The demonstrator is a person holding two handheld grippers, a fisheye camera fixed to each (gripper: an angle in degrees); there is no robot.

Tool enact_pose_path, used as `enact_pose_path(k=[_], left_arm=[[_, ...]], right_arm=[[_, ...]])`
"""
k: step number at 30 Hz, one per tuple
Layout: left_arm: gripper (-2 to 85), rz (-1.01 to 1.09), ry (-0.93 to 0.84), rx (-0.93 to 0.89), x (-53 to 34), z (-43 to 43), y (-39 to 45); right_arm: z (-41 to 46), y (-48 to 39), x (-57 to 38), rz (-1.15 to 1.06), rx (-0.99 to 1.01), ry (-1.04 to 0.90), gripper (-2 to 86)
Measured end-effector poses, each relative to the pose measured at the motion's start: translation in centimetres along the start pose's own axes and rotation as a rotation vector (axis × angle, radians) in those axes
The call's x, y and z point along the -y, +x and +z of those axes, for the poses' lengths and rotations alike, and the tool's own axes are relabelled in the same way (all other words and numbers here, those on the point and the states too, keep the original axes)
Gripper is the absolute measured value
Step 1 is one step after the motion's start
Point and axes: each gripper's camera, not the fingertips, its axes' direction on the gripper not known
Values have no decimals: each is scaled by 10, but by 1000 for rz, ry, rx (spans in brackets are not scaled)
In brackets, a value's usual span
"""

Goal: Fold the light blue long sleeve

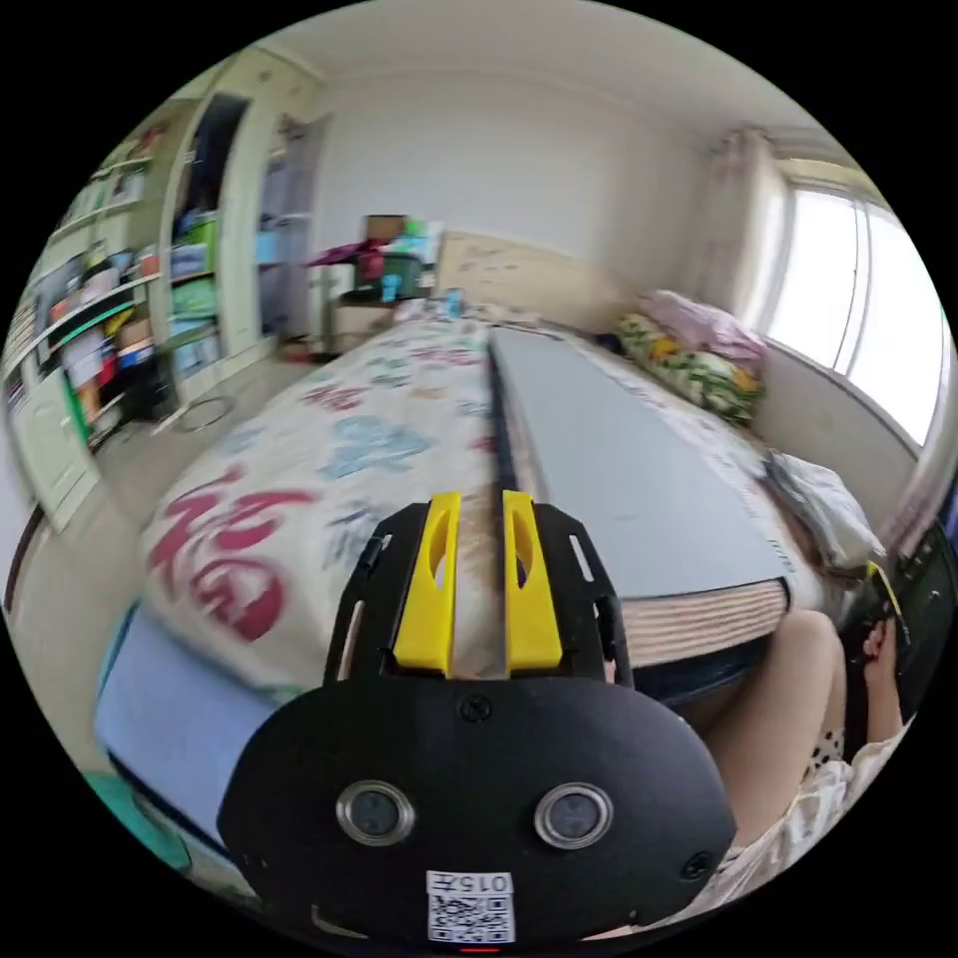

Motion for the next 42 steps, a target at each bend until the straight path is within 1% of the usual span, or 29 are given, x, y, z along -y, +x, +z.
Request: enact_pose_path(k=[1,2,3,4,6,9,10,11,12,13,14,15,16,18,20,22,24,29,31,33,34,37,38,39,42], left_arm=[[84,-33,-15,63,-17,-7,-14],[95,-64,-66,181,-51,-18,-37],[101,-78,-100,235,-68,-22,-46],[109,-124,-178,322,-105,-29,-63],[123,-211,-329,395,-182,-33,-79],[139,-270,-449,443,-256,-25,-73],[143,-322,-492,491,-289,-21,-67],[143,-397,-492,532,-317,-22,-62],[144,-503,-432,550,-344,-31,-59],[145,-560,-384,542,-356,-38,-58],[143,-684,-275,549,-378,-55,-59],[141,-737,-223,565,-388,-64,-60],[139,-819,-128,580,-404,-79,-63],[155,-901,-17,516,-421,-91,-77],[172,-931,23,472,-427,-91,-90],[182,-951,19,440,-433,-83,-102],[188,-979,-26,411,-445,-68,-115],[185,-1035,-51,309,-478,-23,-116],[180,-1010,-106,364,-489,-6,-108],[175,-992,-105,420,-500,4,-98],[168,-1011,-90,425,-510,10,-95],[125,-1032,-63,361,-533,16,-98],[94,-1023,-62,293,-538,17,-102],[79,-1034,-60,274,-542,17,-103],[61,-994,-22,262,-555,15,-95]], right_arm=[[0,-5,11,-6,99,-22,-9],[-1,-8,17,-14,140,-32,-8],[-3,-13,29,-24,205,-51,-8],[-9,-18,39,-30,250,-64,-8],[-21,-23,52,-28,296,-76,-7],[-45,-31,67,-55,359,-112,-5],[-57,-35,70,-83,378,-128,-5],[-63,-37,71,-100,384,-136,-5],[-75,-39,74,-130,387,-154,-6],[-86,-38,77,-149,386,-174,-6],[-92,-37,79,-154,387,-184,-6],[-106,-31,84,-166,396,-200,-6],[-119,-23,90,-179,408,-208,-7],[-138,-9,98,-186,414,-216,-7],[-153,7,107,-180,415,-229,-7],[-170,28,122,-150,434,-266,-7],[-184,44,136,-116,470,-296,-7],[-231,78,178,-81,556,-340,-7],[-252,90,199,-82,563,-358,-7],[-267,98,213,-69,576,-368,-6],[-278,102,221,-64,588,-372,-6],[-298,104,239,-72,606,-393,-6],[-302,104,243,-75,610,-398,-6],[-309,103,251,-80,619,-405,-6],[-322,106,278,-54,649,-436,-6]])
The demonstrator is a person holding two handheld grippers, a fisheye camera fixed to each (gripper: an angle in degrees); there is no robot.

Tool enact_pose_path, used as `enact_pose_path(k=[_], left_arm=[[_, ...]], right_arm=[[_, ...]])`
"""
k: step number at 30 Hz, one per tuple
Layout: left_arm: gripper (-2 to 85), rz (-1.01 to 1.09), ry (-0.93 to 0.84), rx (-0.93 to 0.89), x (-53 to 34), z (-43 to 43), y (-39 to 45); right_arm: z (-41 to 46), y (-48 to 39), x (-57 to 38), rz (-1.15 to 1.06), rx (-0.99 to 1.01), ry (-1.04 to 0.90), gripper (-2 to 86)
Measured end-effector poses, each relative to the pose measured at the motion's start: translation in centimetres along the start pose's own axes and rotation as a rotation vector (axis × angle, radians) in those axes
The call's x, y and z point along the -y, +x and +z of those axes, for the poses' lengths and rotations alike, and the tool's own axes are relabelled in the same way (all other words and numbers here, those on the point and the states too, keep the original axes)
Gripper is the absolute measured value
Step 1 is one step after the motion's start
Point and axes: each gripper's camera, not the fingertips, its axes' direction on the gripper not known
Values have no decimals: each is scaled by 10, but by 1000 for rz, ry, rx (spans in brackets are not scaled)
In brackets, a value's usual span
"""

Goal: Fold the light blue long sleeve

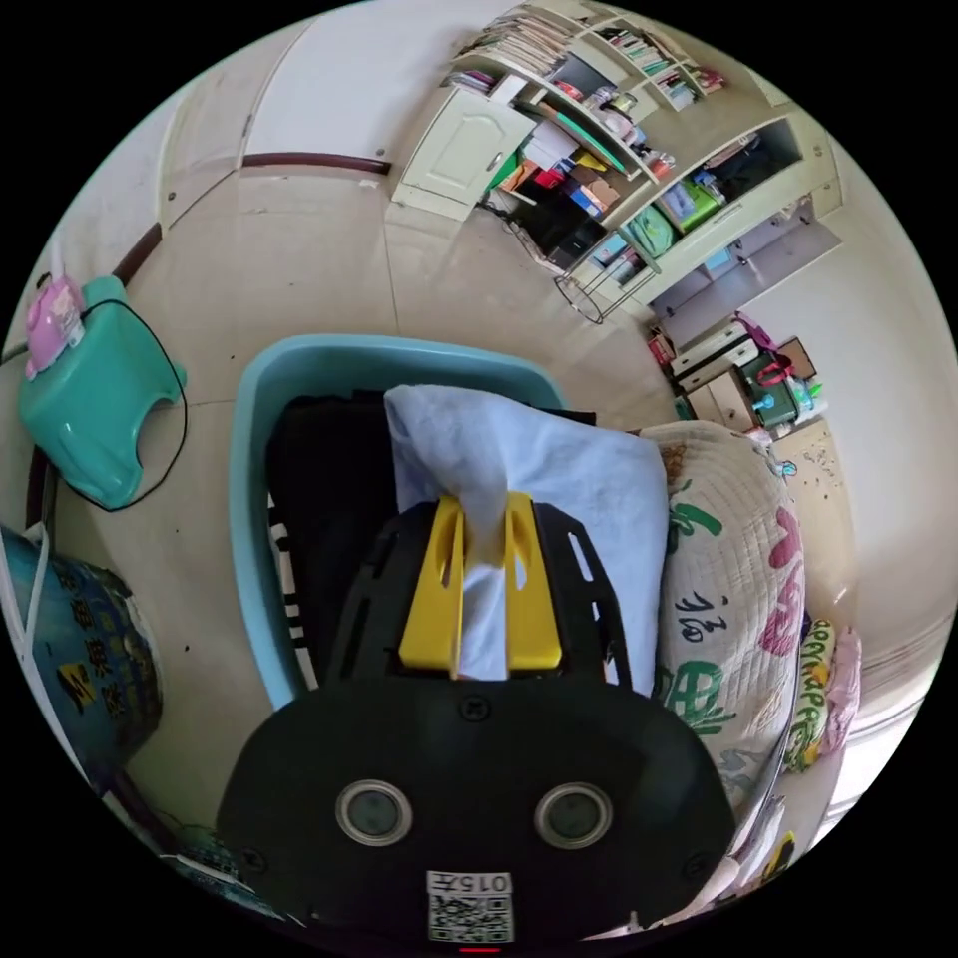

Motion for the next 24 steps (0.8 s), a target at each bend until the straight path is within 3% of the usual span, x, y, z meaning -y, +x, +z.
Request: enact_pose_path(k=[1,4,11,18,24], left_arm=[[59,-13,14,-31,-3,-2,-3],[52,-72,112,-358,-25,-14,-14],[44,64,185,-829,-54,-54,53],[42,432,307,-1215,-44,-132,171],[43,730,313,-1342,-41,-183,310]], right_arm=[[-11,-4,9,7,11,-7,-6],[-46,-20,30,-20,34,-7,-6],[-130,-28,46,17,69,28,-6],[-211,-50,62,3,123,93,-4],[-269,-80,94,-28,194,178,6]])
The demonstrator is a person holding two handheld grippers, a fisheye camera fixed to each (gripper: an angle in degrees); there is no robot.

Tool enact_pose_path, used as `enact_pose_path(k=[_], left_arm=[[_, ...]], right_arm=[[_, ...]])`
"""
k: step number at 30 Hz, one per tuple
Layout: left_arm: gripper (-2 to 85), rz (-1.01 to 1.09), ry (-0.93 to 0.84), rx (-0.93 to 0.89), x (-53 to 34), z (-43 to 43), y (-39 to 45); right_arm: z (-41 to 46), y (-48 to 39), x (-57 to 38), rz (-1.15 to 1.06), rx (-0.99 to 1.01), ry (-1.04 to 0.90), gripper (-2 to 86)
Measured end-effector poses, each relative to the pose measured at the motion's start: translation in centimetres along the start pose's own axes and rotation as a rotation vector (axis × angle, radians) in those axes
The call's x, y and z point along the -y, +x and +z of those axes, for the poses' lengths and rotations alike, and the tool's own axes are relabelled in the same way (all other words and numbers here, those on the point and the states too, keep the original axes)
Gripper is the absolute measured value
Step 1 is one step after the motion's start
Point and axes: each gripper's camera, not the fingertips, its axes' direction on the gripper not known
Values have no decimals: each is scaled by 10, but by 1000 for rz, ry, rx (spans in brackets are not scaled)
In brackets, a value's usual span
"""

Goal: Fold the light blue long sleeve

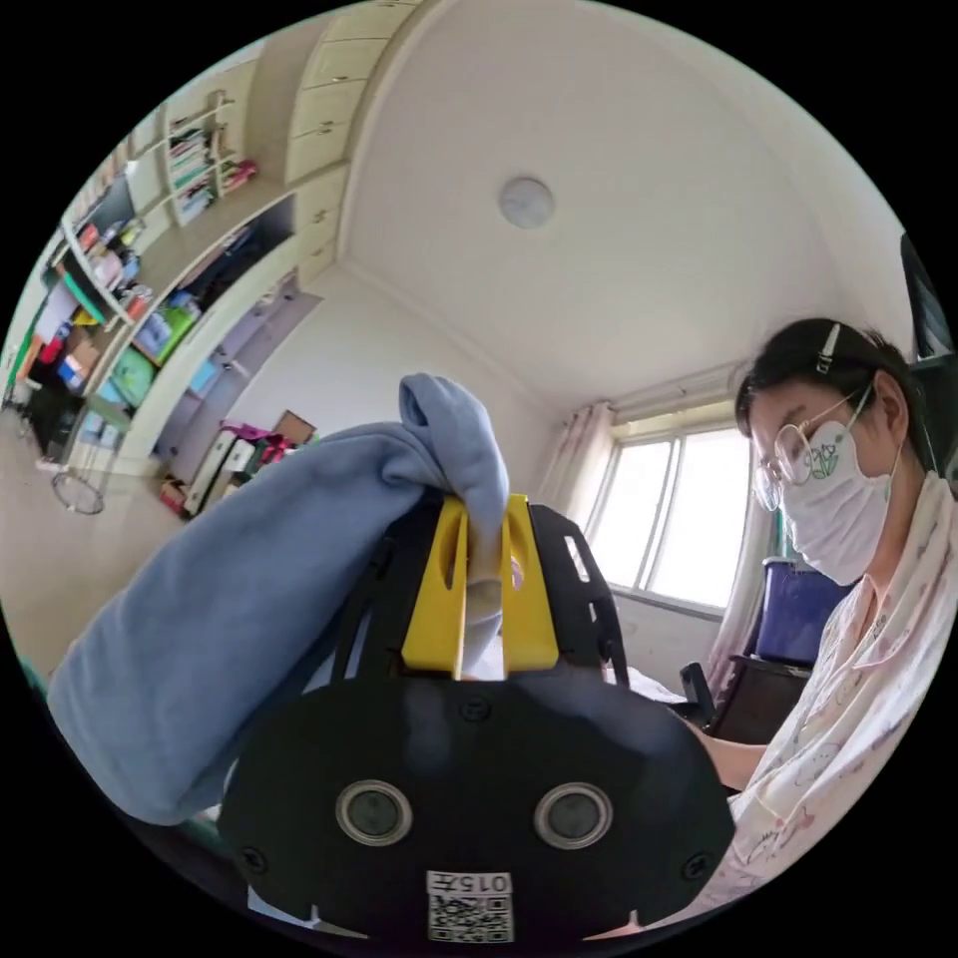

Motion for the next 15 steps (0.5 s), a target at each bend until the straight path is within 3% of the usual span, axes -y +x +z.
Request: enact_pose_path(k=[5,11,15], left_arm=[[47,1,-91,-140,-16,128,14],[52,64,-574,-69,-156,285,29],[58,50,-775,-174,-206,313,43]], right_arm=[[-40,-18,39,-16,54,90,71],[-24,-3,90,53,76,-14,127],[-10,26,109,148,85,-52,147]])
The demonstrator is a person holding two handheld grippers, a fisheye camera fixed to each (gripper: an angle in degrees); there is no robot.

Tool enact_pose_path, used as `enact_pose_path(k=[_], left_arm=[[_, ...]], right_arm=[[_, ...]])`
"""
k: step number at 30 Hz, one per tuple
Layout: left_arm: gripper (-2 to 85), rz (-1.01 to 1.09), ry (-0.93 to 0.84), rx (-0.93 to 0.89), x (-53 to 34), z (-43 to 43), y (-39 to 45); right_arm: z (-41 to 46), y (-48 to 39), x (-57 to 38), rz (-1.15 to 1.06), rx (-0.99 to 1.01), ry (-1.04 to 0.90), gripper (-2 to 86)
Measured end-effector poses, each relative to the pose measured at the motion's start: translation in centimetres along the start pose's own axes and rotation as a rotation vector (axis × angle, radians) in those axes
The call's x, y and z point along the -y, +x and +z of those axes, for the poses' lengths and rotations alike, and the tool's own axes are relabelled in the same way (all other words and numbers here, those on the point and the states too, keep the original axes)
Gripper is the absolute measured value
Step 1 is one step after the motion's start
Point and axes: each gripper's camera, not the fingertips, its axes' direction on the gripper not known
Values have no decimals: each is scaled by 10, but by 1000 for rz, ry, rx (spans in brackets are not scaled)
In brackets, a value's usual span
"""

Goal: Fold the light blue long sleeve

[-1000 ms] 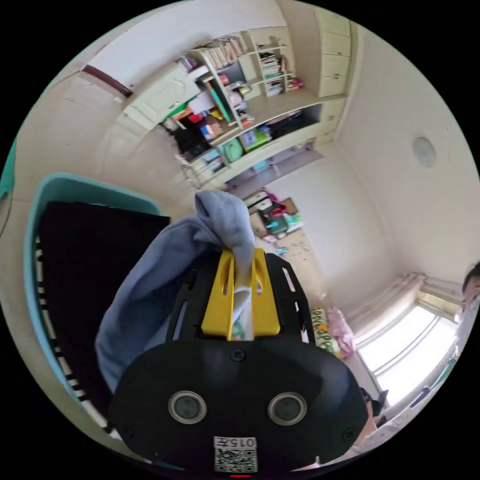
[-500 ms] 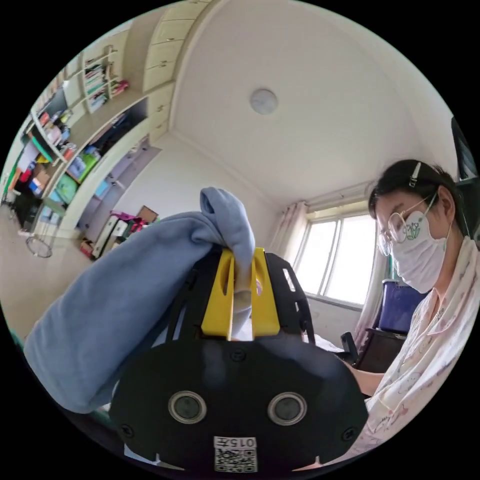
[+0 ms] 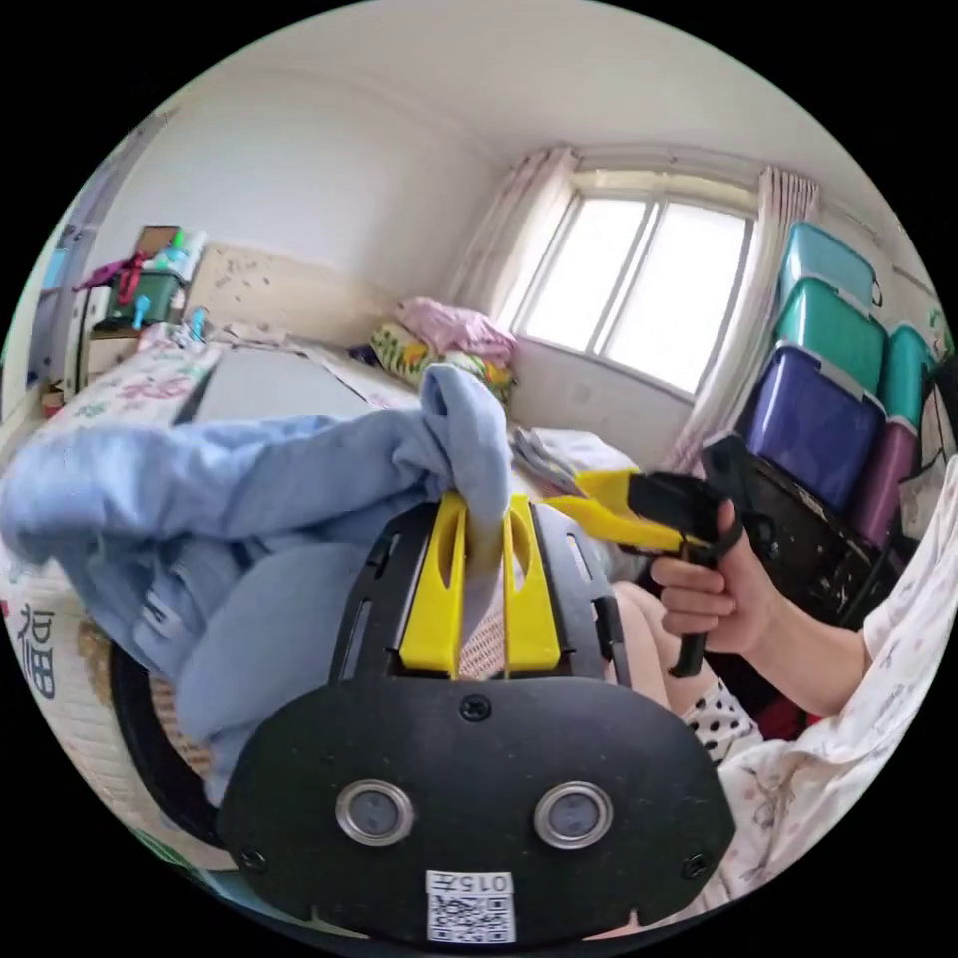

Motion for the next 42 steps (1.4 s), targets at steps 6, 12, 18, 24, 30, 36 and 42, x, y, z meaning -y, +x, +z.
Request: enact_pose_path(k=[6,12,18,24,30,36,42], left_arm=[[63,151,-176,104,-7,14,30],[31,326,-190,-1,28,-40,28],[115,393,-123,113,68,-80,25],[148,234,-357,191,49,-27,11],[79,184,-349,213,12,-26,5],[35,99,-85,201,20,-109,-26],[16,25,341,348,50,-280,-61]], right_arm=[[14,33,25,151,61,-60,139],[29,29,9,228,-21,-63,153],[61,49,-23,319,72,10,129],[157,27,-55,260,-34,-133,113],[288,0,-130,167,-179,-264,71],[340,19,-215,200,-191,-84,52],[312,-9,-223,59,-331,225,46]])
